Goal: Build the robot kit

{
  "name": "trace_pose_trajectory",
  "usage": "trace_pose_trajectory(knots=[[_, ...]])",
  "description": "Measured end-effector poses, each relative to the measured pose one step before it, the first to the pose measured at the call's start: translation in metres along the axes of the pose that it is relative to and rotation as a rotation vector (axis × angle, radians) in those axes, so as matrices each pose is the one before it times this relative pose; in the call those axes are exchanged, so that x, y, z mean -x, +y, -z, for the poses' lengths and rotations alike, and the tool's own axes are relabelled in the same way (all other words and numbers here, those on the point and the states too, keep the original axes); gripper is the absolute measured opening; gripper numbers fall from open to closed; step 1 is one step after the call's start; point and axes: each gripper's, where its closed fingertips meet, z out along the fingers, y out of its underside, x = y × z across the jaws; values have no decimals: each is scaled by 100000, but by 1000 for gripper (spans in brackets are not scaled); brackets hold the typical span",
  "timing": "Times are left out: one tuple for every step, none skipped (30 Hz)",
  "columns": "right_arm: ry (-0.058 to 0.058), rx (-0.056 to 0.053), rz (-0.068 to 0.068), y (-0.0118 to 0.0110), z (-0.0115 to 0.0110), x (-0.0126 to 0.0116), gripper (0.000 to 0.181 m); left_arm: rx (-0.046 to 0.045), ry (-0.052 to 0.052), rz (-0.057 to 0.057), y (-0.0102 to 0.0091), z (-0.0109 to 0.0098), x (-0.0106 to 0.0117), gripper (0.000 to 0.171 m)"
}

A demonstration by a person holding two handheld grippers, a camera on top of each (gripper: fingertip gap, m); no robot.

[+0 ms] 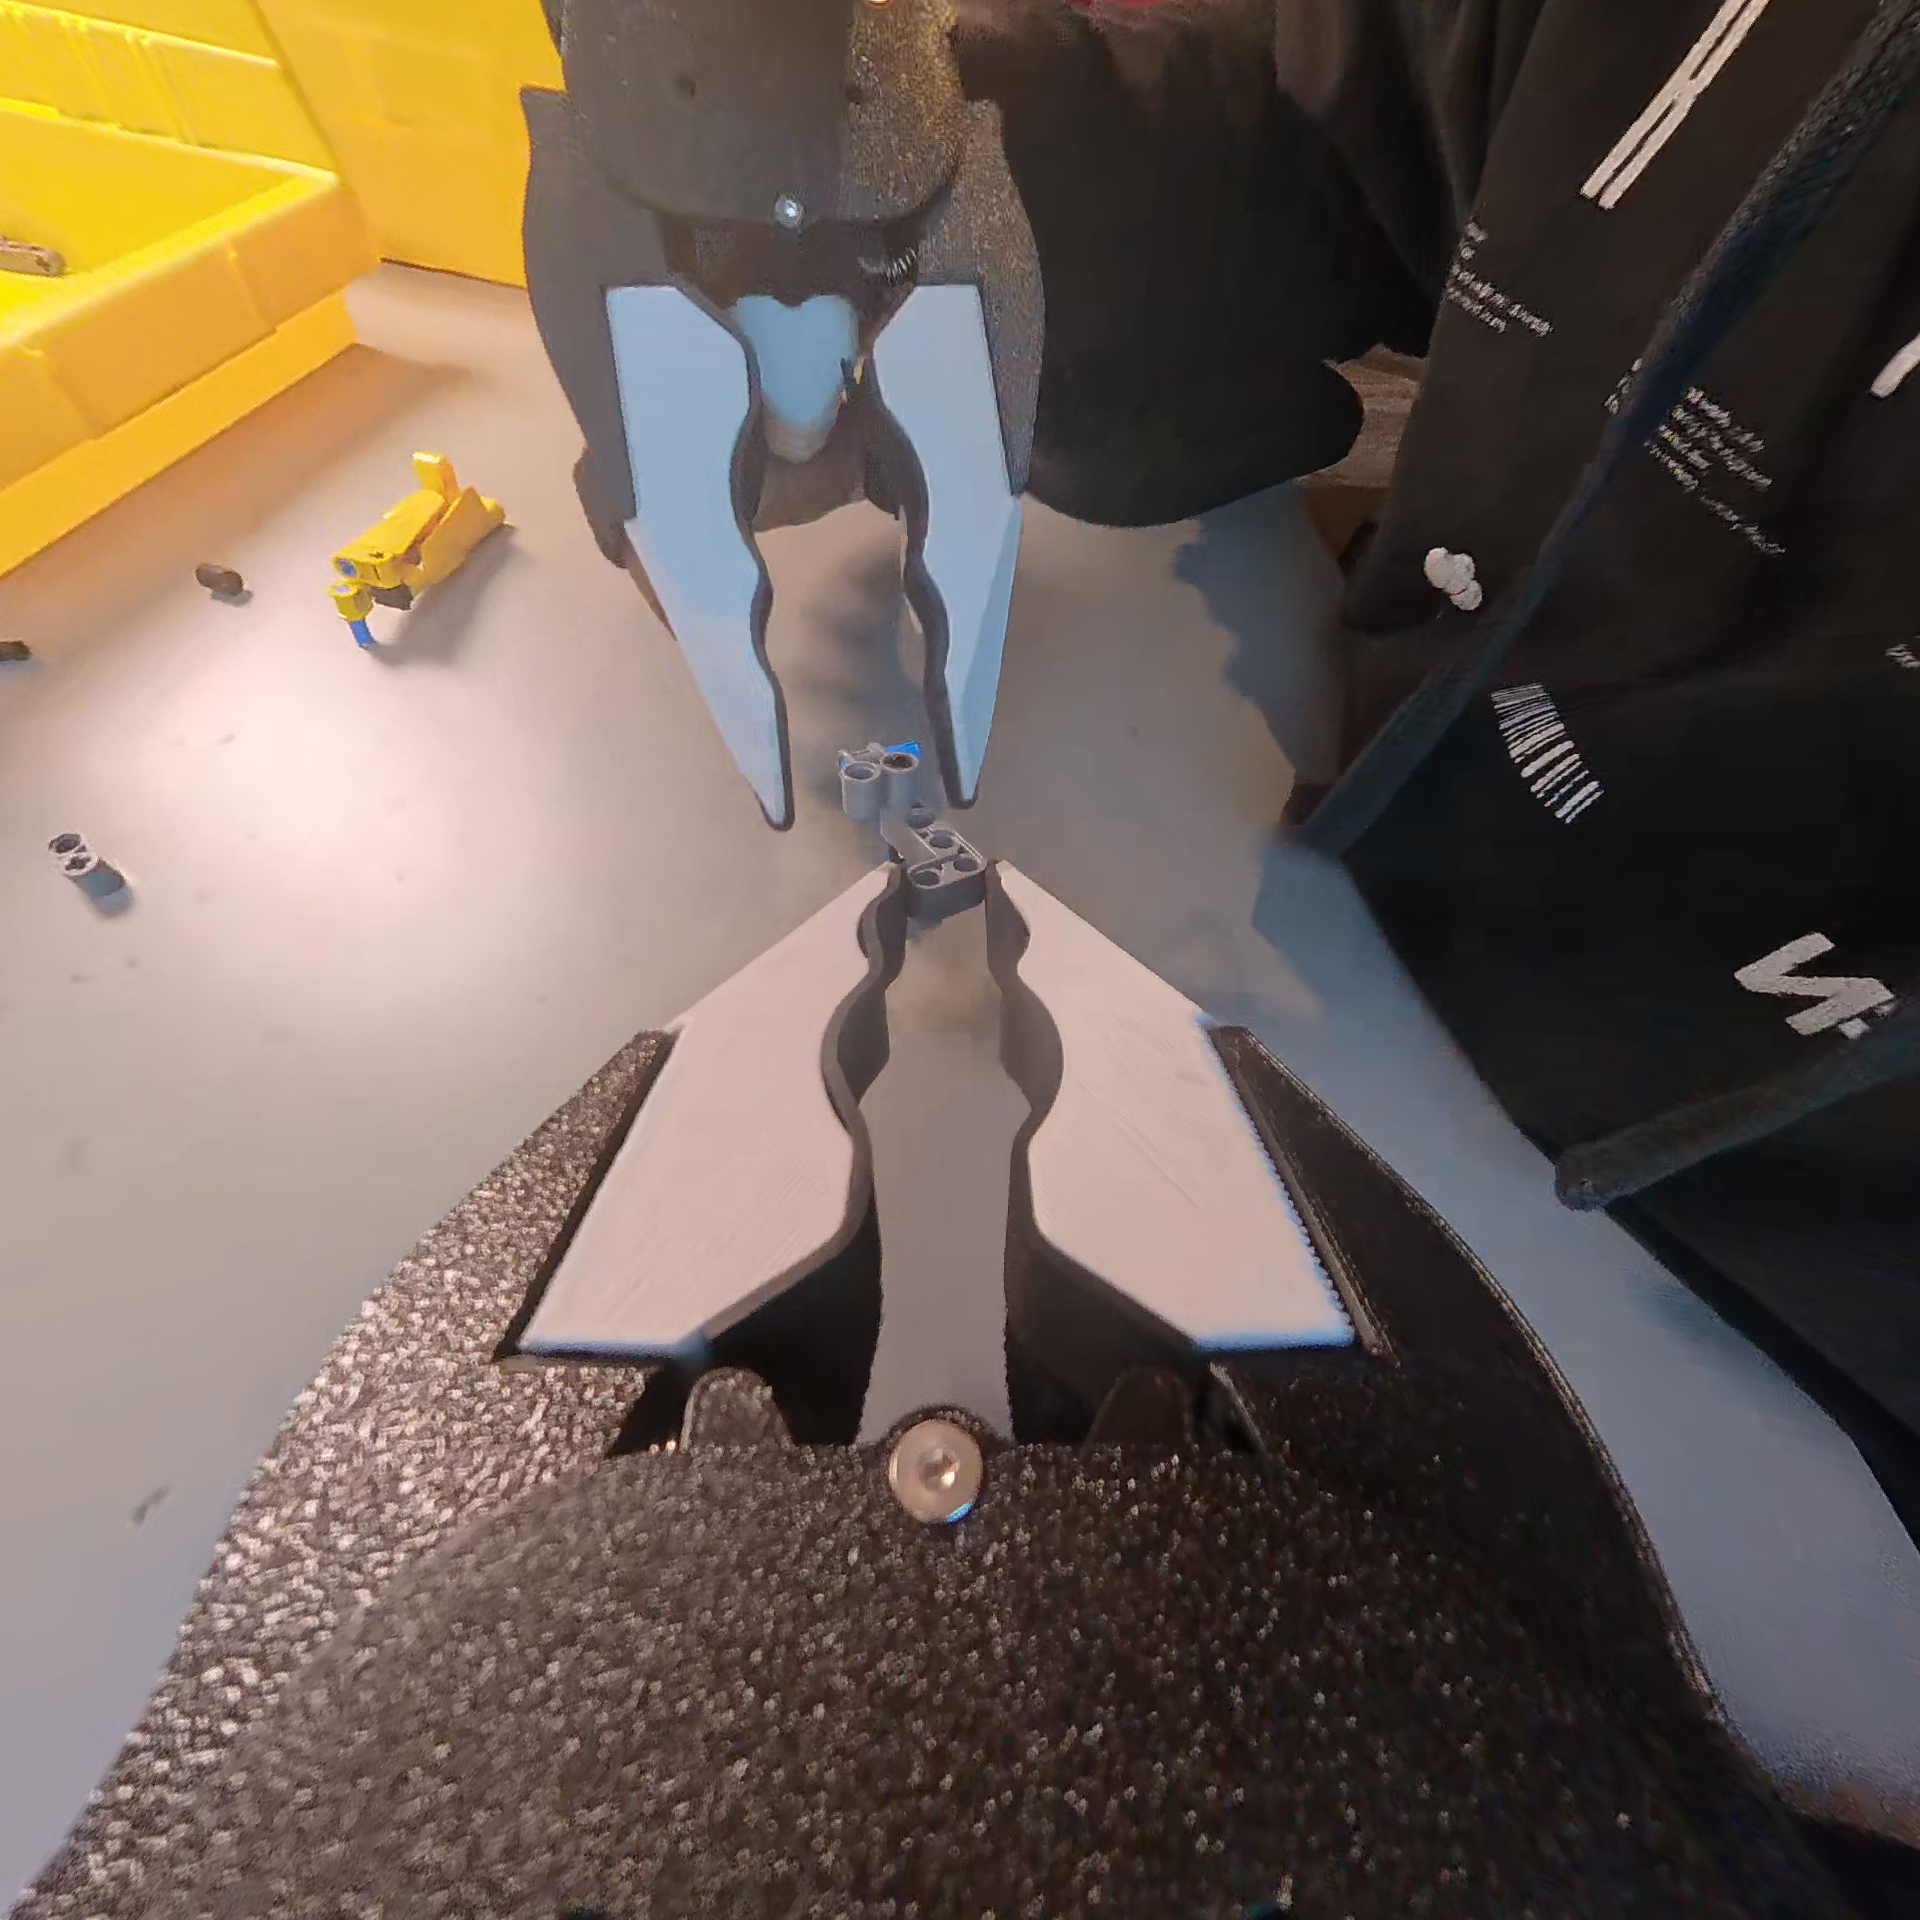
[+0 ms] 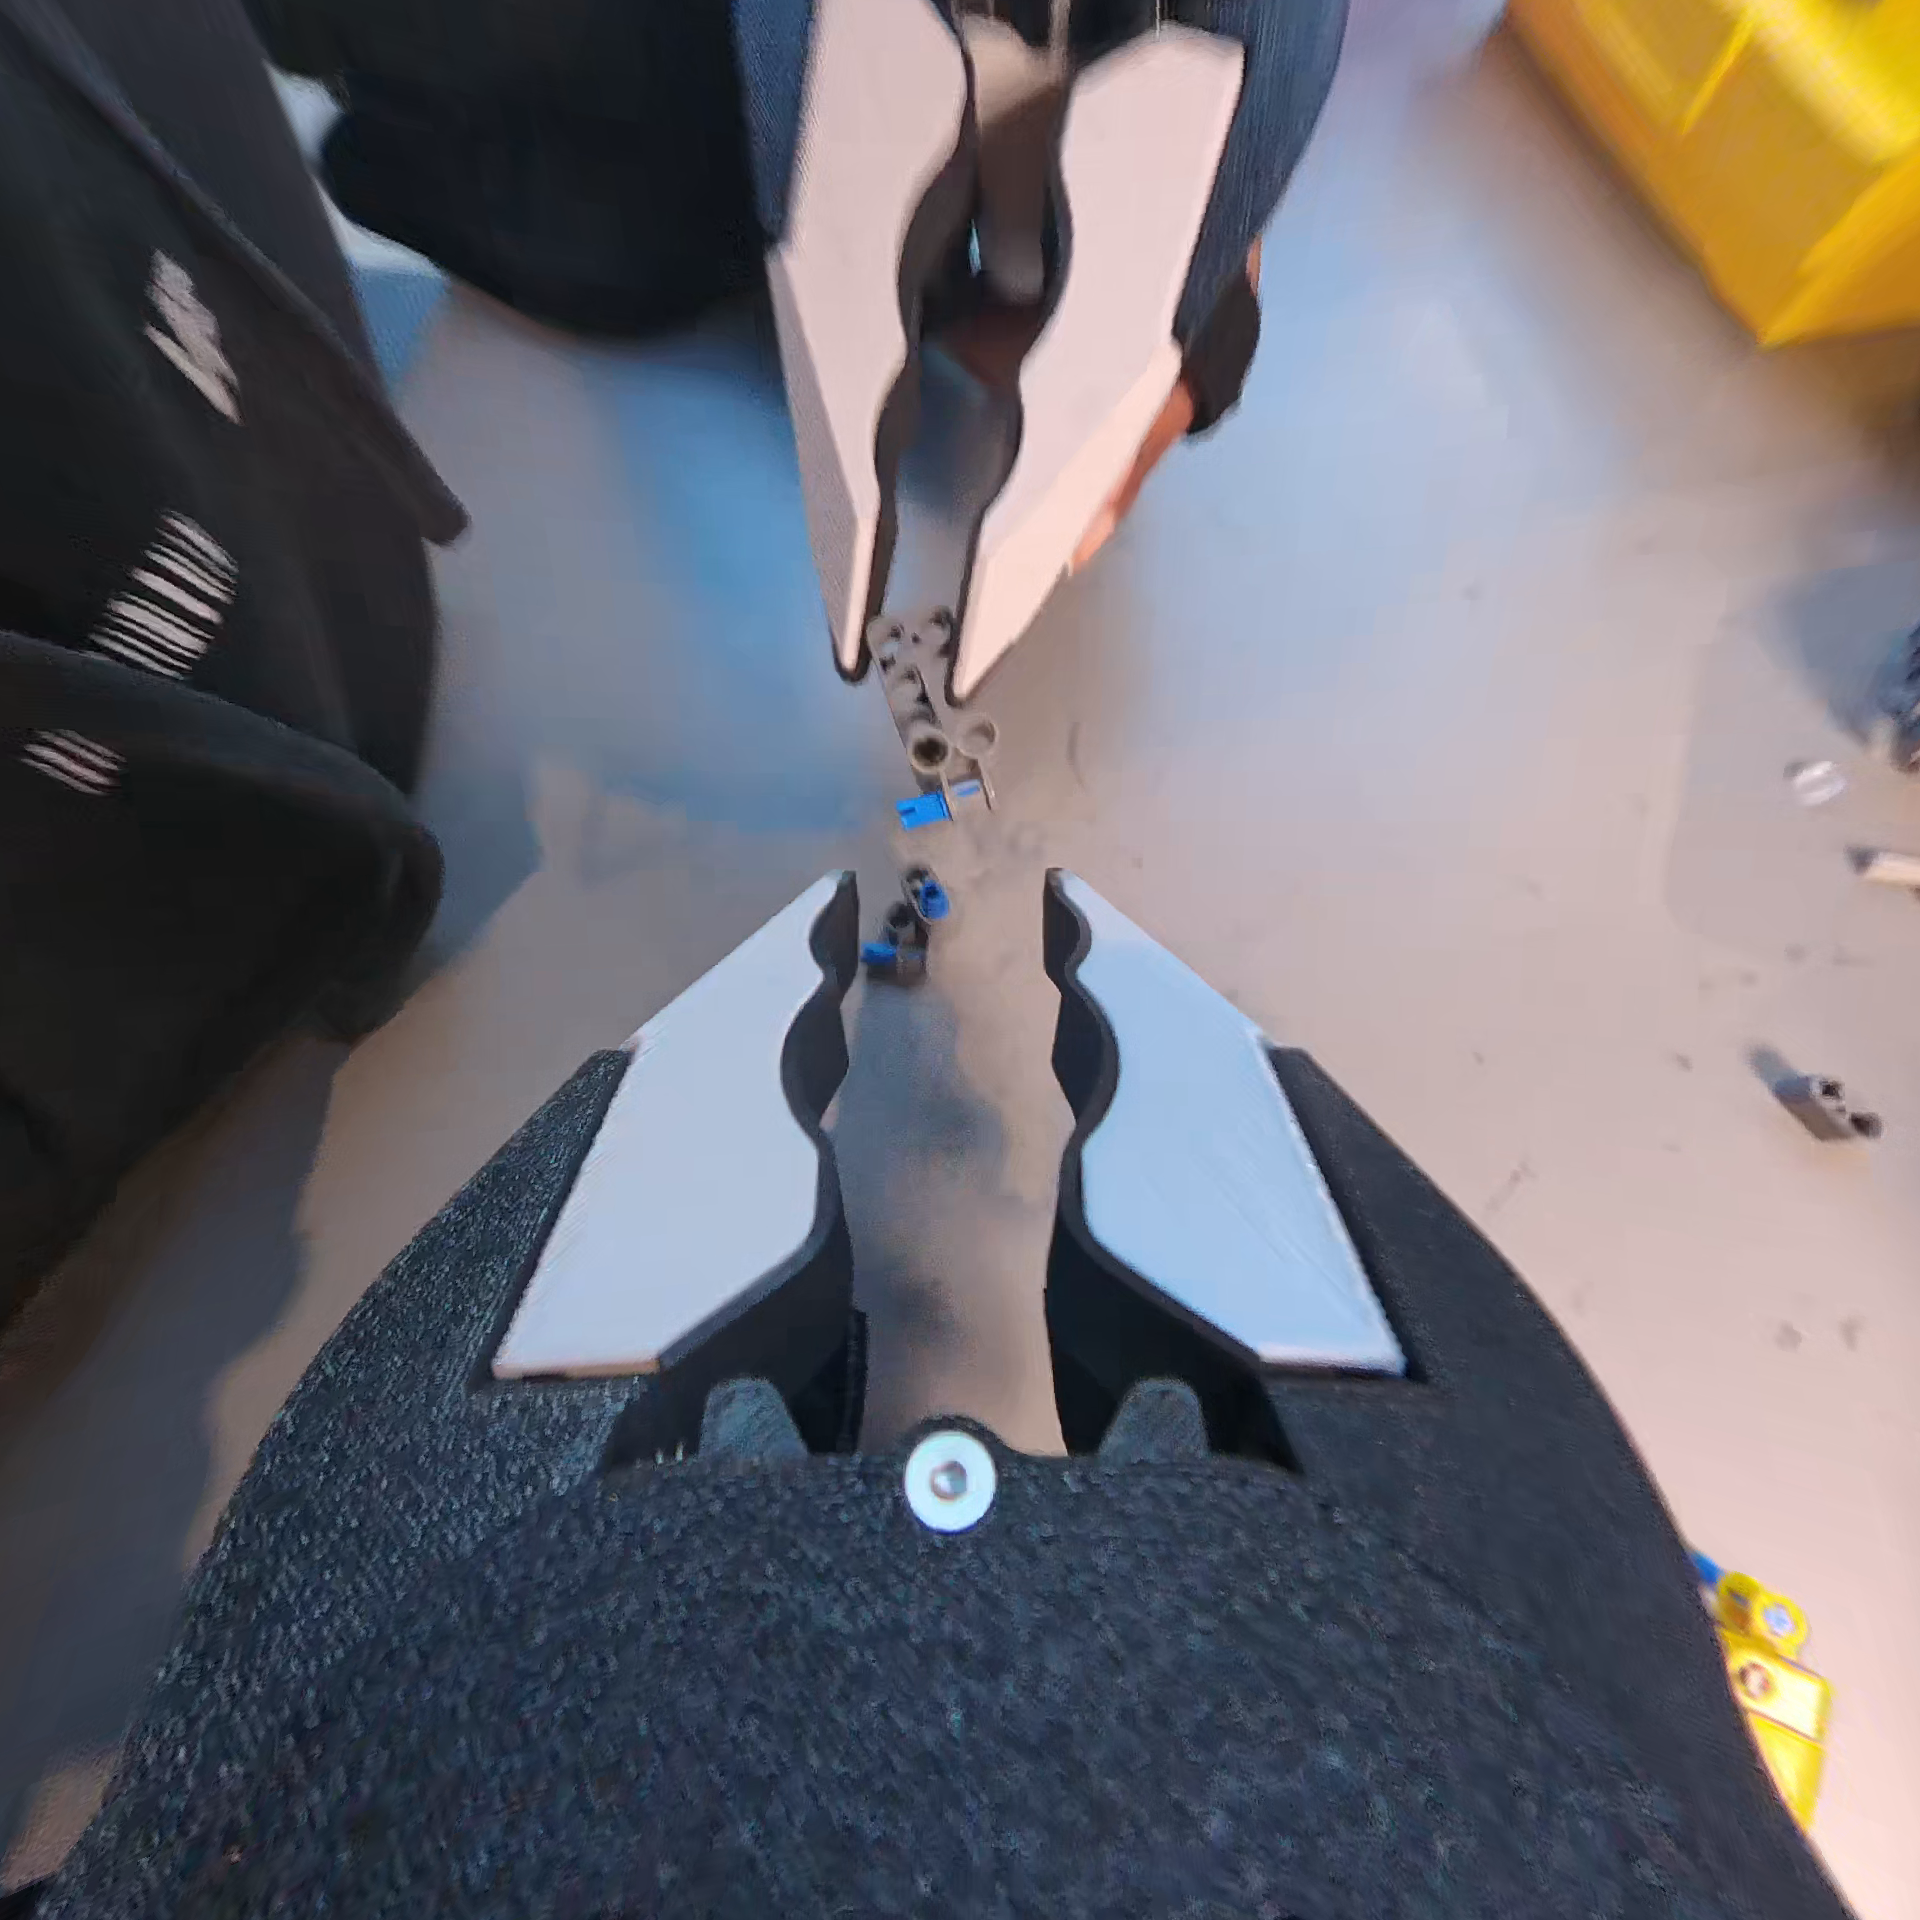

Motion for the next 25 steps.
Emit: trace_pose_trajectory(knots=[[-620, -5558, 1042, -653, 413, 290, 35, -1194, 756, -352, -222, -19, -127, 14], [-228, -4382, 1336, -528, 192, 240, 35, -1413, 687, -213, -259, -19, -109, 14], [581, -3176, 2000, -428, 68, 95, 32, -866, 649, -30, -178, -61, -73, 14], [614, -2415, 1754, -384, 11, 26, 26, 163, 534, -18, -22, -112, -44, 14], [395, -1774, 991, -334, 66, -29, 20, 886, 633, -201, 98, -125, -70, 14], [-9, -425, 604, -106, 98, -51, 17, 733, 362, -385, 76, -124, -80, 14], [-884, 501, -243, 69, 70, 55, 17, 294, -154, -246, 9, -98, -50, 14], [-892, 315, -535, 87, 11, 72, 17, 530, -97, 290, 46, -106, -36, 14], [-933, 910, -635, 205, -70, 121, 17, 1452, -9, 659, 195, -133, -55, 14], [-372, 2066, -530, 402, -128, 40, 17, 2826, -896, 233, 412, -168, 57, 14], [-717, 2312, -99, 475, -131, 120, 17, 3832, -1353, -860, 562, -189, 54, 15], [-1298, 1990, -111, 431, -146, 214, 17, 3934, -1496, -1529, 581, -191, 16, 16], [-295, 1195, -137, 279, -151, 45, 17, 3384, -1978, -1414, 486, -180, 90, 17], [-161, 983, -346, 189, -128, -2, 17, 2133, -1688, -949, 266, -146, 55, 17], [-1009, 876, -550, 130, -90, 103, 17, 1272, -681, -403, 115, -114, -58, 17], [-409, 352, -404, 36, -29, 12, 17, 1067, -361, -270, 72, -107, -73, 16], [-235, 291, -333, 26, 0, -2, 17, 857, -492, -578, 40, -87, -40, 16], [-290, 419, -459, 73, 0, -7, 17, 552, -533, -664, 10, -69, -16, 15], [-61, 559, -413, 113, -31, -23, 17, 246, -825, -278, 10, -15, 86, 17], [309, 417, -300, 108, -19, -67, 17, 17, -806, 218, 6, 22, 144, 20], [130, 266, -376, 91, -25, -29, 17, -316, -106, 590, -14, 51, 58, 22], [-49, 405, -395, 94, -38, -5, 17, -334, 336, 557, -53, 52, -26, 22], [267, 327, -263, 79, -50, -51, 17, -130, 62, 28, -52, 46, -31, 22], [-60, -22, -227, 25, -46, -14, 17, 101, -433, -406, -37, 5, 9, 22], [-462, 45, -333, 39, -53, 56, 17, 160, -454, -450, -57, -28, -3, 22]])
